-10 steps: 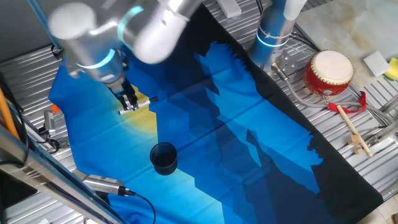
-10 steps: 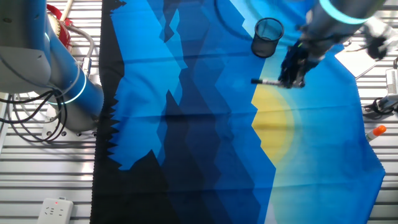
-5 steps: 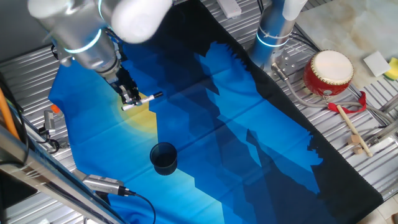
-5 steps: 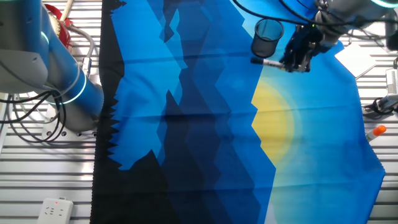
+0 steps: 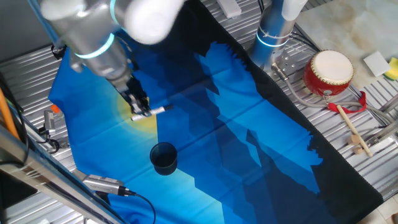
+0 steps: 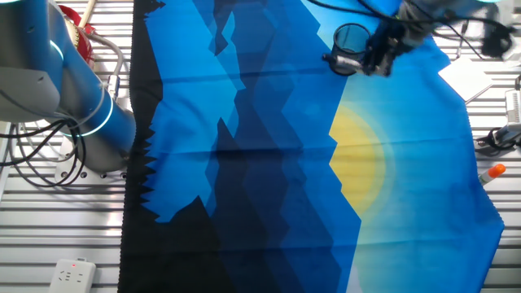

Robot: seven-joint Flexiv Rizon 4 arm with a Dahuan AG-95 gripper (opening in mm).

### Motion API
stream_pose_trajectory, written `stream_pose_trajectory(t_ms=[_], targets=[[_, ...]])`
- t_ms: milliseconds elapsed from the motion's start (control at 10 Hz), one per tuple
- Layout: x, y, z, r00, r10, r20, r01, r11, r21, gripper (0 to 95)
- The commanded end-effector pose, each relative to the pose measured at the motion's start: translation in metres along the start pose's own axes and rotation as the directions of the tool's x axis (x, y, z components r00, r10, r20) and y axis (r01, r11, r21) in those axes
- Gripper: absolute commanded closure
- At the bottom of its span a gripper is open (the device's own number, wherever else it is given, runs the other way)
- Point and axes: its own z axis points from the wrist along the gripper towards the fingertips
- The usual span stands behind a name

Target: Put the pen into the pen holder

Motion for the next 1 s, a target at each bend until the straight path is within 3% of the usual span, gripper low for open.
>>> stream_pose_trajectory(t_ms=[100,300,500,600,800,1000], targets=[[-0.002,0.01,-0.002,1.0,-0.011,-0.013,0.011,1.0,-0.008,95.0],[-0.003,0.023,-0.008,1.0,-0.012,-0.021,0.012,1.0,-0.012,95.0],[-0.005,0.035,-0.012,1.0,-0.006,-0.011,0.007,1.0,0.013,95.0],[-0.005,0.037,-0.012,1.0,-0.005,-0.005,0.005,1.0,0.018,95.0],[-0.005,0.037,-0.012,0.999,0.0,0.039,-0.001,0.999,0.041,95.0],[-0.005,0.036,-0.012,0.999,-0.003,0.033,0.001,0.998,0.063,95.0]])
